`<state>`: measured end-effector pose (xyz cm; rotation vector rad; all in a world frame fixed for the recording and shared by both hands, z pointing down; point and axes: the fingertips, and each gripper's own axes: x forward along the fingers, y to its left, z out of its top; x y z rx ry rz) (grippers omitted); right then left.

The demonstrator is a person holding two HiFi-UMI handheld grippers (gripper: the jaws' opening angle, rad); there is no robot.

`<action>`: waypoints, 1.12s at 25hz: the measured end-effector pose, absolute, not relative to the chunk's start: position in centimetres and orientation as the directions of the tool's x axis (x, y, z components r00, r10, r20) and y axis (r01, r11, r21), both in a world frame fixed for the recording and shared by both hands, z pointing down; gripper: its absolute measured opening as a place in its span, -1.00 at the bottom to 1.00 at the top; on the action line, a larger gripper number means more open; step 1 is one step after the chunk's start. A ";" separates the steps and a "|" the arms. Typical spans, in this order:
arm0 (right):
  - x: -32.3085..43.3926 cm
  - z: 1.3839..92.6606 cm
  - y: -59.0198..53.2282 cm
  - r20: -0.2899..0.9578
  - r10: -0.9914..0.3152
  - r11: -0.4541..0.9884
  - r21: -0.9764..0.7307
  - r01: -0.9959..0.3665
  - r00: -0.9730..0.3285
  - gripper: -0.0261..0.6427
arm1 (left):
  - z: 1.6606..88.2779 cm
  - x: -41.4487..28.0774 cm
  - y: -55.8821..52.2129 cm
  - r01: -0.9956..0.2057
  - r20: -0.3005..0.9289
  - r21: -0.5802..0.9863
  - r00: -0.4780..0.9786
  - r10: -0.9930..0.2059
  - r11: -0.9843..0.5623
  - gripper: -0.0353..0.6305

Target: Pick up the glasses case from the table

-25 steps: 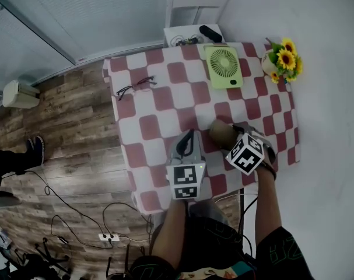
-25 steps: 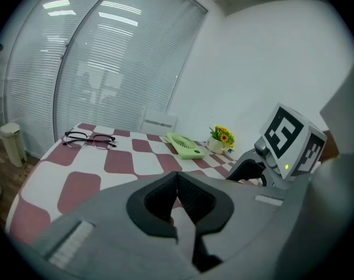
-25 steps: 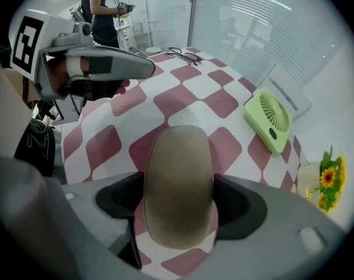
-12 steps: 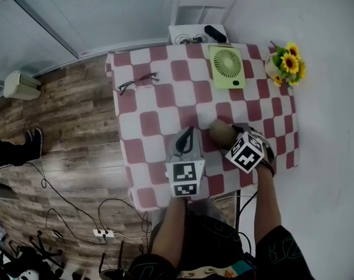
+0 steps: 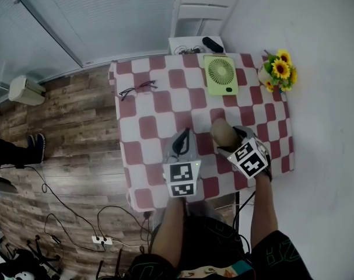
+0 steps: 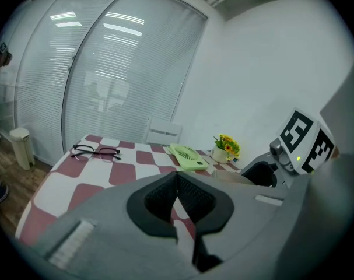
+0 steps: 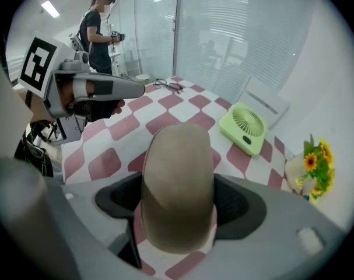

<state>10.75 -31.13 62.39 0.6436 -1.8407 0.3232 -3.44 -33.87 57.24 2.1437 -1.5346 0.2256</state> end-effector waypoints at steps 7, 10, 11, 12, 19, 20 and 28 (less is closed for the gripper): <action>12.4 56.6 -33.6 0.821 -0.491 0.695 0.167 -0.700 -0.292 0.21 | 52.1 -1.8 -34.2 -0.925 0.318 0.230 0.365 -0.875 -0.302 -0.86; 12.7 54.3 -34.4 0.759 -0.574 0.636 0.179 -0.751 -0.306 0.21 | 50.0 -1.9 -34.4 -0.931 0.285 0.192 0.354 -0.890 -0.309 -0.86; 12.8 53.5 -34.7 0.738 -0.600 0.617 0.181 -0.766 -0.308 0.21 | 49.2 -2.0 -34.6 -0.934 0.271 0.180 0.350 -0.897 -0.310 -0.86; 12.8 52.7 -34.8 0.716 -0.625 0.597 0.182 -0.782 -0.310 0.21 | 48.4 -2.2 -34.6 -0.936 0.256 0.170 0.345 -0.903 -0.309 -0.86; 14.1 46.2 -35.5 0.536 -0.789 0.464 0.198 -0.863 -0.302 0.21 | 43.2 -3.6 -35.0 -0.952 0.162 0.114 0.301 -0.940 -0.285 -0.86; 14.4 45.1 -35.4 0.503 -0.810 0.448 0.199 -0.872 -0.302 0.21 | 42.4 -3.6 -35.0 -0.953 0.146 0.106 0.297 -0.944 -0.283 -0.86; 18.0 37.7 -34.0 0.230 -0.922 0.337 0.076 -0.939 -0.312 0.21 | 36.4 -2.1 -34.2 -0.953 0.025 0.055 0.300 -0.954 -0.298 -0.86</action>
